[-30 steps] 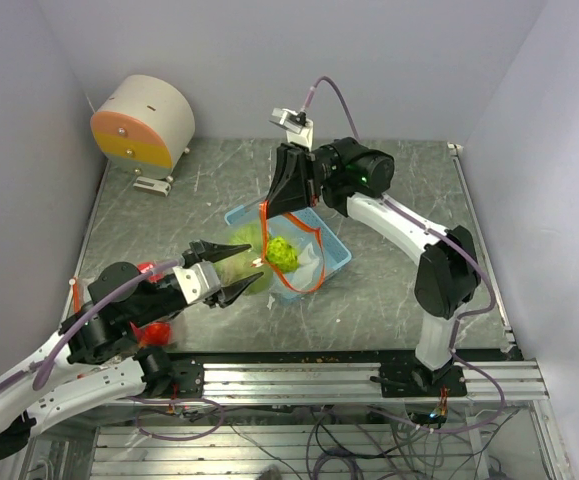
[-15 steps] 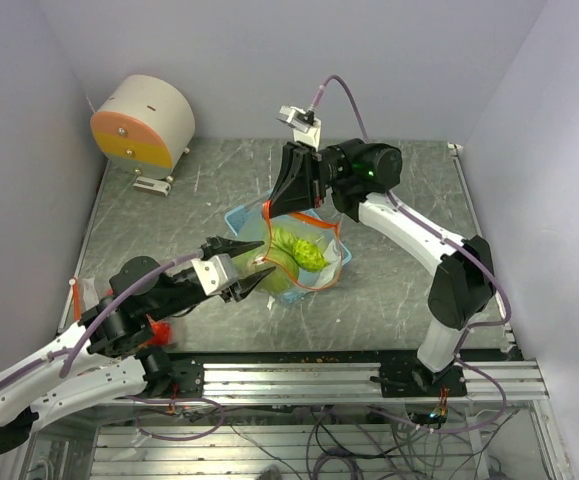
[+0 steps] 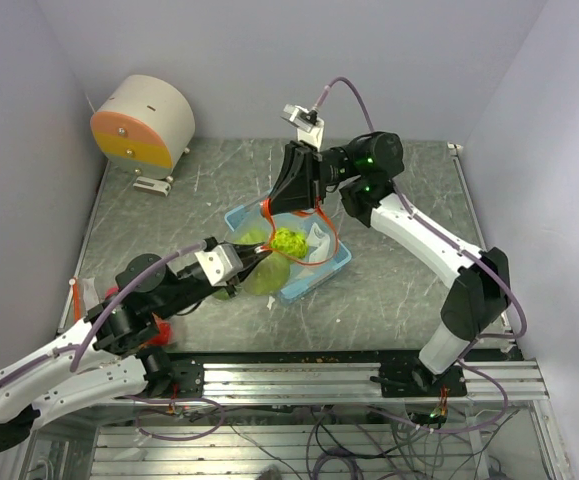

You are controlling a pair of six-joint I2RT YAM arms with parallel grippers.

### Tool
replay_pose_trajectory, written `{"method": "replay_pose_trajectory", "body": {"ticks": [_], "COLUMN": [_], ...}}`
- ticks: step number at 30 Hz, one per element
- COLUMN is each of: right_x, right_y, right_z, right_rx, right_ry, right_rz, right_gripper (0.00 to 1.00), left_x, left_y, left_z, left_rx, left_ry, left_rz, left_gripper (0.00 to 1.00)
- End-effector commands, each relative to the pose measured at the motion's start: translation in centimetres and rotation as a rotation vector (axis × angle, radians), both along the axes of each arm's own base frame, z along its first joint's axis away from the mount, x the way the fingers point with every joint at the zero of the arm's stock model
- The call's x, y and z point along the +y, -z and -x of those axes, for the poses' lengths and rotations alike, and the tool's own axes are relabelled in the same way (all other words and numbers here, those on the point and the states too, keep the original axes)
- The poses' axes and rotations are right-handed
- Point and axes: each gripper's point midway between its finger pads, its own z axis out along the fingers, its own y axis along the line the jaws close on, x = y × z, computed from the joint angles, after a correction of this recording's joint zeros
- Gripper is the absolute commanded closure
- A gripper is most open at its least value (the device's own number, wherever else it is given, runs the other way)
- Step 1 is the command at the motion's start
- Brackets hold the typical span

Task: Place the food in the zip-top bag and seal the zipper
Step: Zip the zipper food storage bag at the center of the board.

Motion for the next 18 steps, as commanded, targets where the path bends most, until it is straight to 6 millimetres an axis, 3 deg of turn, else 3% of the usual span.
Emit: {"method": "replay_pose_trajectory", "body": {"ticks": [1,7,11,14,18], "right_x": [0.0,-1.1,-1.9,-2.9,-4.9], "right_y": [0.4,6.8,9.8,9.5,6.3], "right_z": [-1.4,-6.9,-7.5,-6.3,-4.5], "right_rx": [-0.016,-0.006,-0.063,-0.143,-0.333], "right_ry": [0.099,0.356,0.429,0.437,0.526], "right_rz": [0.012,0.172,0.264,0.244,0.14], "right_gripper": [1.0,1.0,0.98,0.78,0.51], "left_x": [2.9,7.2,9.1,9.4,8.8], "left_y": [-3.5,-6.0,-5.8,-4.5,-2.1], "left_z": [-0.2,2.0,2.2,1.9,1.8], "left_rx": [-0.01,-0.026,-0.01,0.011,0.057], "left_ry": [-0.097,-0.11,-0.159,-0.181,-0.172], "left_rz": [0.106,0.149,0.124,0.097,0.038], "left_gripper": [0.93,0.93,0.93,0.93,0.93]}}
